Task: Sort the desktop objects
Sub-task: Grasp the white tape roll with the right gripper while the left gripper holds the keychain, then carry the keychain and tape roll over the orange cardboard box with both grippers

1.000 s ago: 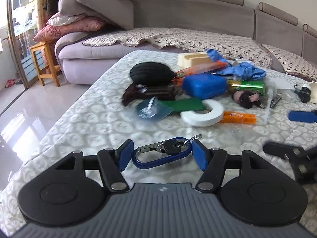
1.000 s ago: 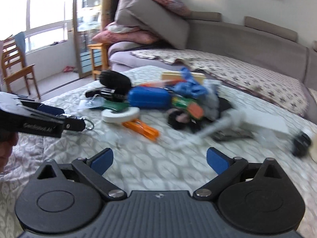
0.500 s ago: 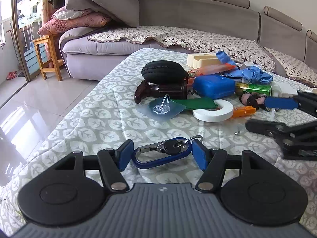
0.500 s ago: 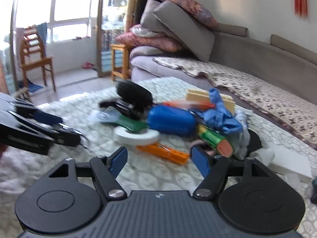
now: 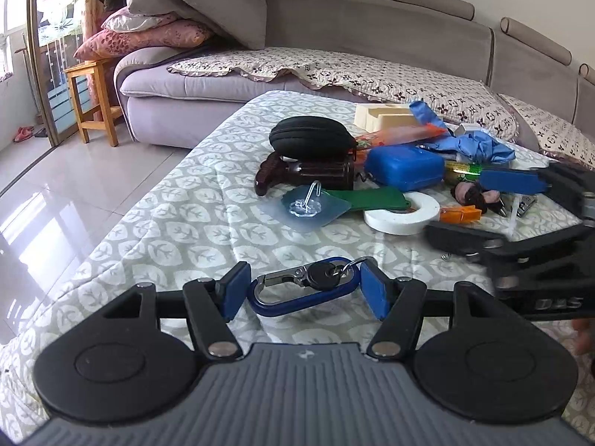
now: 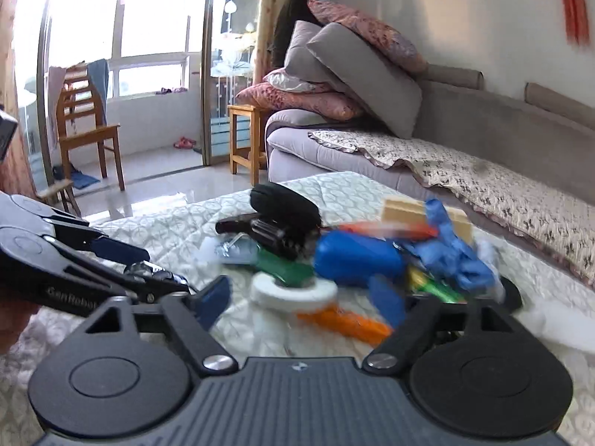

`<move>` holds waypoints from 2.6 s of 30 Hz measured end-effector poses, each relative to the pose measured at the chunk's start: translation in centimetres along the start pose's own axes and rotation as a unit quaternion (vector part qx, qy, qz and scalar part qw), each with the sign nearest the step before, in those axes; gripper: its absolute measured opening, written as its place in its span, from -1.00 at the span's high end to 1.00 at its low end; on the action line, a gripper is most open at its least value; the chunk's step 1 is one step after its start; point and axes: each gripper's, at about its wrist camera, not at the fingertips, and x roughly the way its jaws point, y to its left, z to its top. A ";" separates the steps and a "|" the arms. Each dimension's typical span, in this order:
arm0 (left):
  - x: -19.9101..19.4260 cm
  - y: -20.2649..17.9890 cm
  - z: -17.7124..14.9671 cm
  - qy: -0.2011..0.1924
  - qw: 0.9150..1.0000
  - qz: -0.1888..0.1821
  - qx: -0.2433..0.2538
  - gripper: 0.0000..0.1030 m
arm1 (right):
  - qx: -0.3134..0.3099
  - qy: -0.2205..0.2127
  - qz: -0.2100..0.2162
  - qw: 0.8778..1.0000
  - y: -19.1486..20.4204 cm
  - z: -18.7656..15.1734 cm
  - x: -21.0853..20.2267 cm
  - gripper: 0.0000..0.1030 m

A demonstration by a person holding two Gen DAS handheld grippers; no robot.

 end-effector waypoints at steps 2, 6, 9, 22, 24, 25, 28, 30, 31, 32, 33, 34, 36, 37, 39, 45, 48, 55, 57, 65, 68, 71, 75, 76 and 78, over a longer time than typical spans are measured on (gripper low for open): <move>-0.1 0.6 0.1 0.002 1.000 0.002 -0.008 -0.24 | 0.015 0.016 -0.007 1.000 -0.4 0.5 1.7 -0.74; -0.4 1.3 -0.2 0.000 1.000 0.008 -0.006 -0.24 | 0.004 0.032 -0.005 0.999 -0.1 0.9 3.0 -0.63; -0.4 2.1 -0.3 0.001 1.000 0.015 -0.012 -0.24 | 0.012 0.059 -0.006 0.998 -0.4 0.5 4.2 -0.55; -1.4 2.8 0.0 -0.011 1.000 0.008 -0.021 -0.24 | 0.027 0.057 -0.011 0.998 -0.3 0.3 1.4 -0.25; -1.7 2.5 0.1 -0.013 1.000 0.004 -0.020 -0.24 | 0.027 0.054 -0.013 0.998 -0.4 0.4 0.2 -0.25; -1.8 2.3 0.2 -0.015 1.000 0.001 -0.018 -0.24 | 0.029 0.052 -0.015 0.998 -0.4 0.4 -0.5 -0.25; -2.3 1.5 0.3 -0.019 1.000 -0.007 -0.013 -0.24 | 0.038 0.051 -0.021 0.998 -0.9 0.4 -2.2 -0.25; -2.7 1.0 0.3 -0.021 1.000 -0.010 -0.009 -0.24 | 0.041 0.053 -0.029 0.997 -1.2 0.3 -3.2 -0.25; -2.8 0.7 0.3 -0.021 1.000 -0.012 -0.007 -0.24 | 0.041 0.052 -0.033 0.997 -1.3 0.3 -3.8 -0.25; -3.0 0.5 0.3 -0.022 1.000 -0.015 -0.005 -0.24 | 0.042 0.052 -0.036 0.997 -1.4 0.3 -4.4 -0.25; -3.2 0.2 0.3 -0.023 1.000 -0.017 -0.003 -0.24 | 0.044 0.052 -0.039 0.997 -1.5 0.3 -5.0 -0.25; -3.4 0.0 0.2 -0.025 1.000 -0.018 -0.001 -0.24 | 0.048 0.051 -0.042 0.997 -1.6 0.2 -5.6 -0.25; -3.9 -0.7 0.3 -0.028 0.999 -0.023 0.002 -0.24 | 0.048 0.049 -0.052 0.996 -1.9 0.2 -6.8 -0.25; -4.1 -1.1 0.3 -0.030 0.999 -0.025 0.004 -0.24 | 0.048 0.047 -0.055 0.996 -2.0 0.1 -7.5 -0.25; -4.5 -1.9 0.3 -0.034 0.999 -0.031 0.009 -0.24 | 0.050 0.044 -0.065 0.996 -2.3 0.1 -8.7 -0.25; -5.5 -5.0 0.5 -0.042 0.997 -0.051 0.029 -0.24 | 0.052 0.030 -0.093 0.994 -3.0 0.1 -12.0 -0.25; -5.7 -6.5 0.8 -0.035 0.997 -0.057 0.031 -0.24 | 0.057 0.027 -0.108 0.992 -3.5 -0.2 -13.6 -0.25; -6.7 -10.0 1.1 -0.036 0.996 -0.073 0.038 -0.24 | 0.069 0.020 -0.142 0.987 -4.5 -1.1 -17.3 -0.25; -6.9 -11.0 1.0 -0.036 0.996 -0.075 0.043 -0.24 | 0.073 0.020 -0.151 0.986 -4.7 -1.4 -18.3 -0.25; -8.0 -14.4 1.1 -0.041 0.993 -0.094 0.057 -0.24 | 0.085 0.010 -0.183 0.979 -5.3 -2.6 -22.3 -0.25; -8.4 -15.8 1.1 -0.043 0.992 -0.098 0.067 -0.24 | 0.092 0.002 -0.196 0.976 -5.7 -2.9 -23.8 -0.25; -8.9 -17.3 0.9 -0.046 0.990 -0.102 0.081 -0.24 | 0.100 -0.008 -0.210 0.973 -6.3 -3.4 -25.4 -0.26; -9.2 -19.1 0.8 -0.046 0.989 -0.110 0.092 -0.24 | 0.110 -0.016 -0.228 0.967 -7.3 -4.1 -27.4 -0.26; -9.3 -19.6 0.7 -0.047 0.988 -0.113 0.094 -0.24 | 0.114 -0.018 -0.232 0.966 -7.5 -4.4 -28.0 -0.26; -9.3 -20.4 0.6 -0.046 0.987 -0.116 0.099 -0.24 | 0.116 -0.019 -0.242 0.963 -7.8 -4.8 -28.9 -0.26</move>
